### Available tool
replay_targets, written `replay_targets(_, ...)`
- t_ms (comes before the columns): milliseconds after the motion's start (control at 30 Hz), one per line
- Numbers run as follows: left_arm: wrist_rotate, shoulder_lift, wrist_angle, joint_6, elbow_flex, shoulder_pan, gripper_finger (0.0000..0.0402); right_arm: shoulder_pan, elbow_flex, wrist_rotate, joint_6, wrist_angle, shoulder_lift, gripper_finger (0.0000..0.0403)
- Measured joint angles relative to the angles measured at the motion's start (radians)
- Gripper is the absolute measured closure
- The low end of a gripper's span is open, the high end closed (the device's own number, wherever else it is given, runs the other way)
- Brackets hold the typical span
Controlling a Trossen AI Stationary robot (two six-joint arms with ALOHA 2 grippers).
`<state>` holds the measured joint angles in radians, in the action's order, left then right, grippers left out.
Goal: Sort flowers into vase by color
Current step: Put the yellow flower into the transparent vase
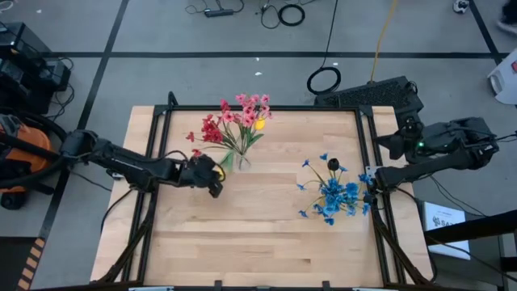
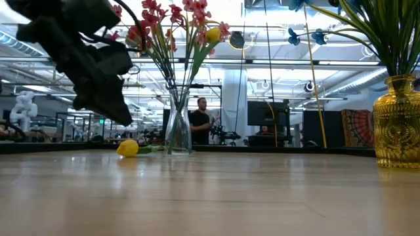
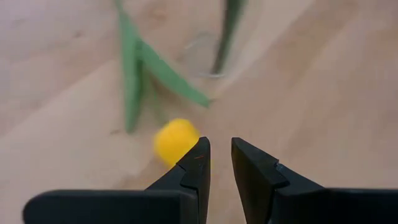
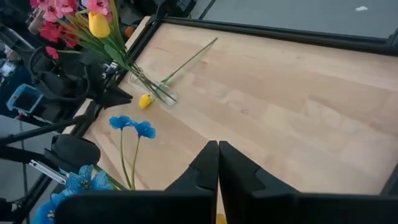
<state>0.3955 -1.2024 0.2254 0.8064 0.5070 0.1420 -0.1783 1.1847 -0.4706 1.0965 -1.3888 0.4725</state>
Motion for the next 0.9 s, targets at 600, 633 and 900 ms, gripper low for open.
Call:
replay_targets(600,-0.031,-0.100,-0.021,0.053,0.038,-0.171,0.0330,0.000,-0.119,-0.056,0.227,0.067,0.009,0.0403)
replay_targets(633,-0.043,-0.111,-0.019,0.052,0.038,-0.175,0.0330,0.000,-0.125,-0.056,0.228,0.083,0.011,0.0403)
replay_targets(900,-0.141,-0.162,-0.044,0.054,0.038,-0.195,0.0329,0.000,-0.129,-0.062,0.228,0.163,0.016,0.0403)
